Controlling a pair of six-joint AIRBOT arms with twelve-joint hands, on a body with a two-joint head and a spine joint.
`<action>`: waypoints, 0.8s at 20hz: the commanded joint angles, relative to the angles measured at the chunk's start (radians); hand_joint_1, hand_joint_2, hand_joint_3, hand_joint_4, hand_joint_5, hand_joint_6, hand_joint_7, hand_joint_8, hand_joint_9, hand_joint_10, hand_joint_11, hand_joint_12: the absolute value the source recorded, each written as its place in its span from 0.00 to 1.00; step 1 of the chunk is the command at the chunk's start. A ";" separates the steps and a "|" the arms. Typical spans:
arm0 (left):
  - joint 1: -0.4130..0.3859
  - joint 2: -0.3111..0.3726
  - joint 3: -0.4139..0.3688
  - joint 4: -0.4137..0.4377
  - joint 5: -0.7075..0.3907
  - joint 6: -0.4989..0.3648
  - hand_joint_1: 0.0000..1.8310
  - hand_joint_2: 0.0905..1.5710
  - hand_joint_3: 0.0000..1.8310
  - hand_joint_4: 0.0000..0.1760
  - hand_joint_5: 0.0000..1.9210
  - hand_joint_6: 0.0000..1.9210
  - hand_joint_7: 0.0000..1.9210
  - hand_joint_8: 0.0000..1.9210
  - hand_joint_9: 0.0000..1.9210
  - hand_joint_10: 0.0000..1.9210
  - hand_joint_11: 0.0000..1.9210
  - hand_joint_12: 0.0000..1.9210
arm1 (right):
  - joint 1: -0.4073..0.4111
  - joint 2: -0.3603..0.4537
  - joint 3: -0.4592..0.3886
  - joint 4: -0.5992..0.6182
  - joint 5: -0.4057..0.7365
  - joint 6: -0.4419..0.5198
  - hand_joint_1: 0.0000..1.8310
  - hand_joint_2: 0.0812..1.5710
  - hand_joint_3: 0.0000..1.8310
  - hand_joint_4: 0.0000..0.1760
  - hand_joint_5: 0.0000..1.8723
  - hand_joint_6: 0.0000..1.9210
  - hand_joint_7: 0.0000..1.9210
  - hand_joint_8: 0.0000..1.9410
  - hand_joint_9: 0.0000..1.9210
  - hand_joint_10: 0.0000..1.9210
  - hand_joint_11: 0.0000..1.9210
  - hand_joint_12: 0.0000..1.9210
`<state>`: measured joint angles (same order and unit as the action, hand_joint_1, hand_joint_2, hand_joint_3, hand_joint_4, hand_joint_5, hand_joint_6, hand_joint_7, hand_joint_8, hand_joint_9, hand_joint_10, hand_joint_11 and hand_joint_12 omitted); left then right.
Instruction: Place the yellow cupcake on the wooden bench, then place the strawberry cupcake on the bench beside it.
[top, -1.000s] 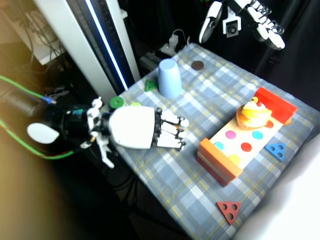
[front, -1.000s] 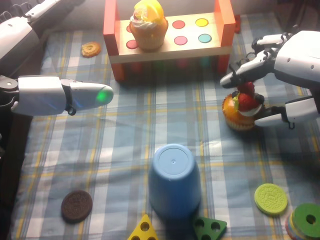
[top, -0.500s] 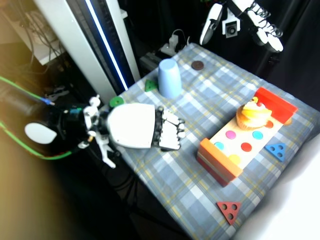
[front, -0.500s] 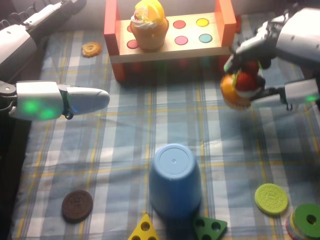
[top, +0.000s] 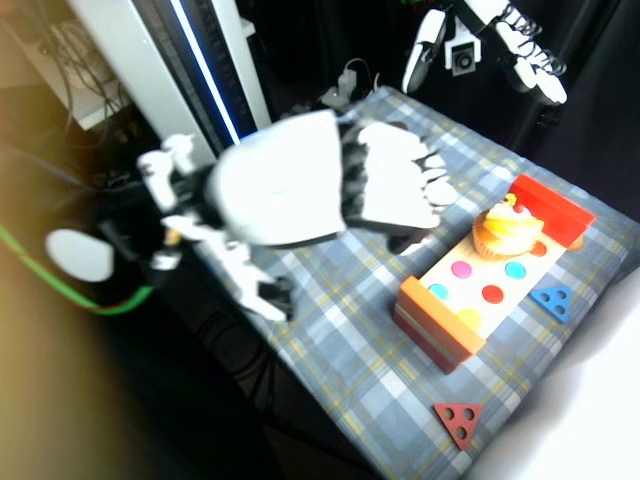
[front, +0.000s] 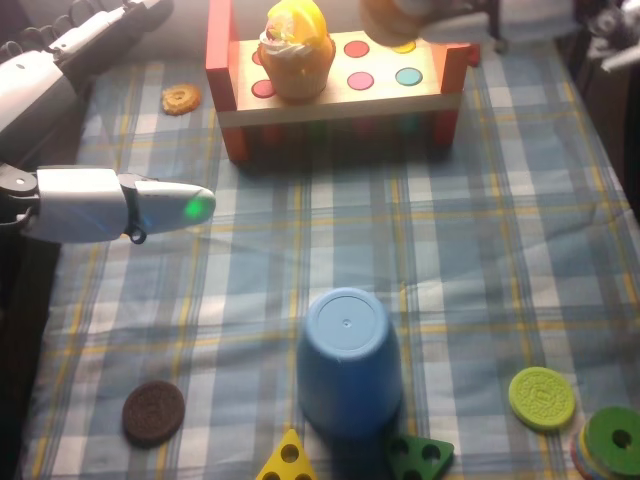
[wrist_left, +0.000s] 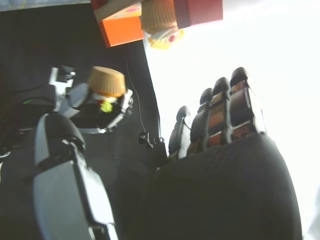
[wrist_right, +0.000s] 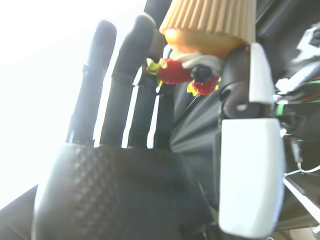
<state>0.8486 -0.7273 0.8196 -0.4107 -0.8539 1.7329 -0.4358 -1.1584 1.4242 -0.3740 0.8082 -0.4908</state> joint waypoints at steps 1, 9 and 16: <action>-0.017 -0.006 0.006 0.022 -0.109 -0.004 0.42 0.48 0.00 1.00 0.00 0.00 0.00 0.00 0.00 0.00 0.00 0.00 | 0.035 -0.014 0.021 0.024 0.033 0.004 0.75 0.68 0.00 0.00 0.50 0.59 0.62 0.32 0.45 0.55 0.18 0.57; -0.032 -0.014 0.012 0.046 -0.099 -0.005 0.44 0.48 0.00 1.00 0.00 0.00 0.00 0.00 0.00 0.00 0.00 0.00 | 0.090 -0.125 0.137 -0.097 -0.224 0.005 0.68 0.69 0.00 0.00 0.59 0.47 0.45 0.51 0.39 0.21 0.04 0.74; -0.034 -0.013 0.012 0.049 -0.095 -0.007 0.48 0.48 0.00 1.00 0.00 0.00 0.00 0.00 0.00 0.00 0.00 0.00 | 0.089 -0.173 0.181 -0.098 -0.281 0.005 0.69 0.64 0.00 0.00 0.62 0.30 0.61 0.41 0.46 0.41 0.11 0.80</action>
<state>0.8284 -0.7403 0.8288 -0.3775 -0.8360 1.7313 -0.3706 -1.3323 1.6039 -0.4984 0.4255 -0.4881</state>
